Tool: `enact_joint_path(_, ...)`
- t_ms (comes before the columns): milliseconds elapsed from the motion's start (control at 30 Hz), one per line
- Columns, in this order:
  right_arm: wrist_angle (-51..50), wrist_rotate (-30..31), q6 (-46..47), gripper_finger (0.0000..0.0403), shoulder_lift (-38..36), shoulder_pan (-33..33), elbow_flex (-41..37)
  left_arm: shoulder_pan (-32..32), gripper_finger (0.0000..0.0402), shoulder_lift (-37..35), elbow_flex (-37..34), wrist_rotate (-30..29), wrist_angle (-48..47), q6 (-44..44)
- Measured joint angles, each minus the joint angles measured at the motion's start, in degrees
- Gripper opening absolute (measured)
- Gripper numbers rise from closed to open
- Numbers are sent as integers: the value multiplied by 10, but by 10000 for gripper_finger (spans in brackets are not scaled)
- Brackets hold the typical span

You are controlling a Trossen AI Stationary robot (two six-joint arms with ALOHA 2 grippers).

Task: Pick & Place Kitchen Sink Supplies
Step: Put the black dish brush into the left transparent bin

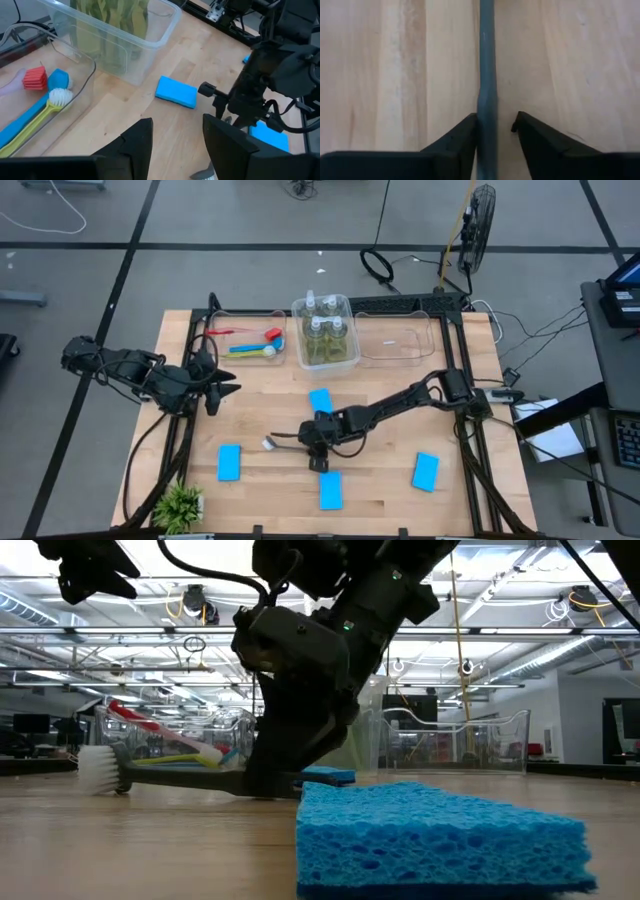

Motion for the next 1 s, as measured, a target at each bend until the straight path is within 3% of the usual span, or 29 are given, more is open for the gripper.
enact_joint_path(267,-5,12,33,15,1,0,0,0,175,0,0,0,0,0)
enact_joint_path(600,26,7,81,8,-54,-2,-3,0,175,0,0,12,17,4)
enact_joint_path(1000,184,48,53,8,-186,-1,-1,0,175,0,0,75,126,84)
